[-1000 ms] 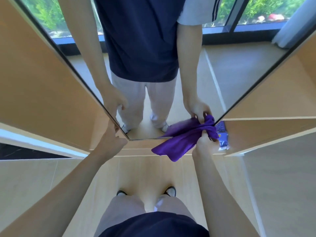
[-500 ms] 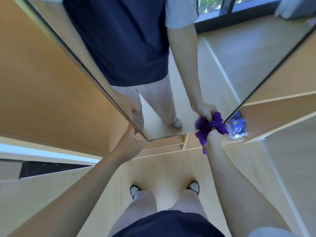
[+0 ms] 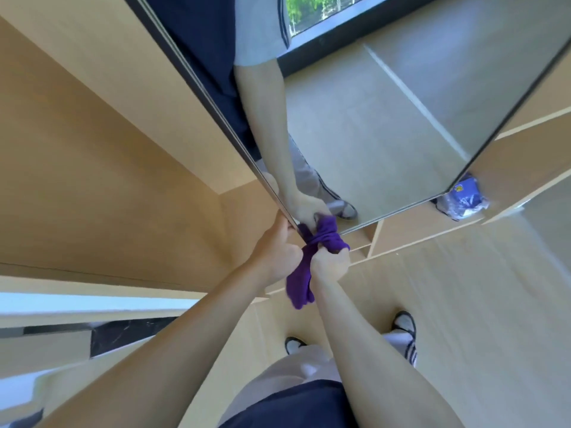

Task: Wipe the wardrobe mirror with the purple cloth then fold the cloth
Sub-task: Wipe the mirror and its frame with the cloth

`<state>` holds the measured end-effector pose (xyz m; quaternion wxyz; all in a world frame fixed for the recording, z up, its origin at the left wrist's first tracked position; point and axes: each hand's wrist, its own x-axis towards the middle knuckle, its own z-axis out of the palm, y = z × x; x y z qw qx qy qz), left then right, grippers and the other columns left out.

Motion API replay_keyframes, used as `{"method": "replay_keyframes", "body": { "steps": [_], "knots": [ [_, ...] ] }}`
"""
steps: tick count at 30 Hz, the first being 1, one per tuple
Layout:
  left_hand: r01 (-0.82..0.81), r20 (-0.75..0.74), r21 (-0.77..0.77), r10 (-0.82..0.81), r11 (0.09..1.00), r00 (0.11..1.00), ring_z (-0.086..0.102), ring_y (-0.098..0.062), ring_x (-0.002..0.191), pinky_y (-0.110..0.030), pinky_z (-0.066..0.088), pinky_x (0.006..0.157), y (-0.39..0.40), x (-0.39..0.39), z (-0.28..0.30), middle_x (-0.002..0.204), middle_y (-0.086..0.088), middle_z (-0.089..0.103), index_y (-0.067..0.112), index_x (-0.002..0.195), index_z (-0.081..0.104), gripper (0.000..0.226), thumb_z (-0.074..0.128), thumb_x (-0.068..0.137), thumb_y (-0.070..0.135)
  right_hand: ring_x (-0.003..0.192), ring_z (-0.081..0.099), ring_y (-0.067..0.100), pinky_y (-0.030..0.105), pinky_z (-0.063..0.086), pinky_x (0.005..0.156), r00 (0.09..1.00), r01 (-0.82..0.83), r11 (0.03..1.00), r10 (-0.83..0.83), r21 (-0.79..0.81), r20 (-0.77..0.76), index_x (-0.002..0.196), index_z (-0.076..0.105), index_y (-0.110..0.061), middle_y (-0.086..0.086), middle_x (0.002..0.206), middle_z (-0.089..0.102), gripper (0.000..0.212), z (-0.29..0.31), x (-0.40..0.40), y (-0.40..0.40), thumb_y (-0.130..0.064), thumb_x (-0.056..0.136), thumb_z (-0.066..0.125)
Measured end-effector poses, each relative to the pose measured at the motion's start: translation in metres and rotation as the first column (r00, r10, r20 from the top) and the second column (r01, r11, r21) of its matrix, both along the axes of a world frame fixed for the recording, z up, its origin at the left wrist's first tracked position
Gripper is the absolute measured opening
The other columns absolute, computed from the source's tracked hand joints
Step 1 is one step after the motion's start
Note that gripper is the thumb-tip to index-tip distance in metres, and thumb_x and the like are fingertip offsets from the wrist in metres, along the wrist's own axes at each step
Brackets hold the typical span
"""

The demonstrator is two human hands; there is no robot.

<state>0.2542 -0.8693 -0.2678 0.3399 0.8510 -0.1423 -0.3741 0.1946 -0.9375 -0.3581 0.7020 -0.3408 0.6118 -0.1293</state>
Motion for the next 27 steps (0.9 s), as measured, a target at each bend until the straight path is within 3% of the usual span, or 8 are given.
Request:
{"method": "replay_keyframes", "body": {
  "steps": [2,4,7,13,18,23,25,27],
  "knots": [
    [-0.006,-0.018,-0.004,0.006,1.000,1.000,0.053,-0.015,0.136,-0.039,0.039,0.115,0.001,0.006,-0.001,0.137,0.007,0.061,0.074,0.122,0.028,0.091,0.041,0.060,0.008,0.101,0.070,0.028,0.032,0.054,0.080,0.997,-0.022,0.996,0.016,0.089,0.070,0.128,0.057,-0.011,0.010,0.115,0.068,0.030,0.000,0.007,0.007,-0.013,0.098,0.060],
    [-0.010,-0.043,0.007,0.010,1.000,0.999,0.052,-0.011,0.136,-0.033,0.038,0.112,0.002,0.007,0.001,0.130,0.015,0.061,0.069,0.114,0.038,0.082,0.036,0.059,0.008,0.096,0.070,0.027,0.031,0.053,0.076,0.999,-0.016,0.993,0.010,0.115,0.051,0.123,0.059,-0.012,0.010,0.111,0.070,0.028,0.001,0.008,0.010,-0.015,0.095,0.063],
    [-0.016,-0.075,-0.017,0.015,1.000,0.997,0.051,-0.010,0.136,-0.032,0.038,0.112,0.002,0.009,0.004,0.127,0.019,0.059,0.055,0.113,0.045,0.077,0.031,0.056,0.005,0.093,0.068,0.027,0.030,0.048,0.075,0.998,-0.030,0.999,0.028,-0.029,-0.064,0.098,0.071,-0.010,0.010,0.102,0.073,0.017,0.012,0.005,0.001,-0.018,0.084,0.076],
    [0.056,0.091,-0.027,-0.053,0.998,0.994,0.056,-0.025,0.129,-0.046,0.045,0.111,-0.001,0.020,0.013,0.133,-0.006,0.063,0.019,0.138,0.049,0.076,0.047,0.063,0.008,0.079,0.073,0.024,0.041,0.060,0.075,0.973,-0.031,0.965,0.089,-0.261,0.213,0.078,0.072,-0.013,0.000,0.075,0.076,0.019,0.083,0.007,-0.007,-0.019,0.066,0.086],
    [0.093,0.200,-0.092,-0.073,0.991,0.977,0.067,-0.009,0.110,-0.029,0.053,0.096,-0.007,0.021,0.019,0.110,0.011,0.073,0.050,0.107,0.065,0.049,0.051,0.065,0.030,0.071,0.072,0.008,0.026,0.059,0.070,0.938,0.005,0.890,0.154,-0.456,0.311,0.078,0.069,-0.017,-0.007,0.075,0.076,0.017,0.099,0.004,-0.013,-0.014,0.071,0.084],
    [0.022,0.088,-0.081,-0.015,0.996,0.996,0.067,-0.021,0.109,-0.039,0.050,0.097,-0.003,0.025,0.010,0.105,0.006,0.070,0.027,0.104,0.057,0.047,0.055,0.061,0.009,0.071,0.070,0.009,0.029,0.056,0.068,0.971,-0.060,0.900,0.152,-0.431,0.183,0.076,0.064,-0.019,-0.005,0.073,0.073,0.018,0.063,0.006,-0.005,-0.007,0.077,0.078],
    [0.009,0.028,-0.061,-0.007,0.998,1.000,0.062,-0.009,0.120,-0.031,0.043,0.104,-0.002,0.022,0.009,0.112,0.022,0.065,0.030,0.110,0.054,0.056,0.052,0.058,0.009,0.076,0.069,0.014,0.031,0.055,0.071,0.985,-0.105,0.919,0.149,-0.380,0.089,0.076,0.064,-0.016,-0.004,0.077,0.073,0.017,0.040,0.007,-0.007,-0.004,0.075,0.075],
    [-0.006,-0.007,-0.069,0.005,0.998,1.000,0.058,0.015,0.114,-0.023,0.038,0.103,-0.003,0.020,0.010,0.107,0.034,0.066,0.032,0.109,0.053,0.057,0.053,0.055,0.014,0.080,0.067,0.016,0.030,0.051,0.070,0.990,-0.120,0.935,0.136,-0.334,0.025,0.076,0.063,-0.015,-0.003,0.080,0.072,0.016,0.020,0.009,-0.011,-0.002,0.074,0.072]
  ]
}}
